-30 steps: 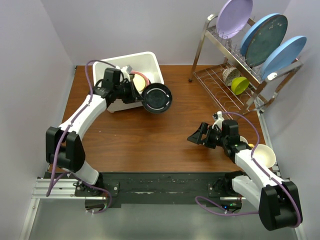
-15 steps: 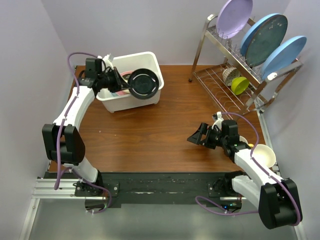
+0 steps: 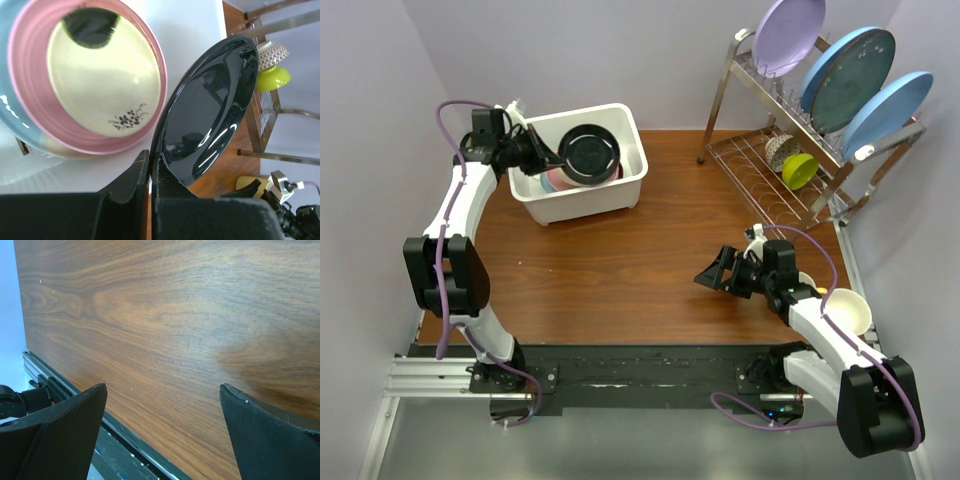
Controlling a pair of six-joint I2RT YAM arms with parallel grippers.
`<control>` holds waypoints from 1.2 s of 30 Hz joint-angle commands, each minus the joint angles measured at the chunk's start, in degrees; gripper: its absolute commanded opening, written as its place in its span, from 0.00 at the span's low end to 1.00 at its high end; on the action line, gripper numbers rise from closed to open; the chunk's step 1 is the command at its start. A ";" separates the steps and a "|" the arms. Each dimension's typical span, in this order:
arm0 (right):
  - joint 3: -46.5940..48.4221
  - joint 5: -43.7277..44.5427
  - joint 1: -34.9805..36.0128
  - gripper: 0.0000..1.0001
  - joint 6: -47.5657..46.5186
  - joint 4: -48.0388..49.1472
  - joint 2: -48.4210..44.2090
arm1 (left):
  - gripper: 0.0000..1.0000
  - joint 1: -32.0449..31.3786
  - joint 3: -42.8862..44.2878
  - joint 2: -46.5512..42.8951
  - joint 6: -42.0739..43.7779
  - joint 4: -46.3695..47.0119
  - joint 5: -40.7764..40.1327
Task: Place the plates into the plastic bin on the countertop
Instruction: Place the plate in the plastic bin.
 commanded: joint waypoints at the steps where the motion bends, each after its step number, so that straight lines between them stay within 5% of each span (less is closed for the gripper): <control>1: -0.58 0.01 0.11 0.99 -0.51 2.08 0.08 | 0.00 1.97 3.93 2.48 -1.78 1.82 1.61; 29: -0.67 0.18 0.11 0.99 -0.78 2.34 1.14 | 0.01 3.73 8.50 14.35 -3.62 4.45 -0.50; 34: -0.67 0.18 0.11 0.99 -0.78 2.08 0.96 | 0.11 3.82 10.34 15.67 -3.63 4.02 -0.41; 36: -0.59 0.27 0.03 0.99 -0.78 1.99 0.87 | 0.25 3.82 10.70 15.59 -3.54 4.01 -0.15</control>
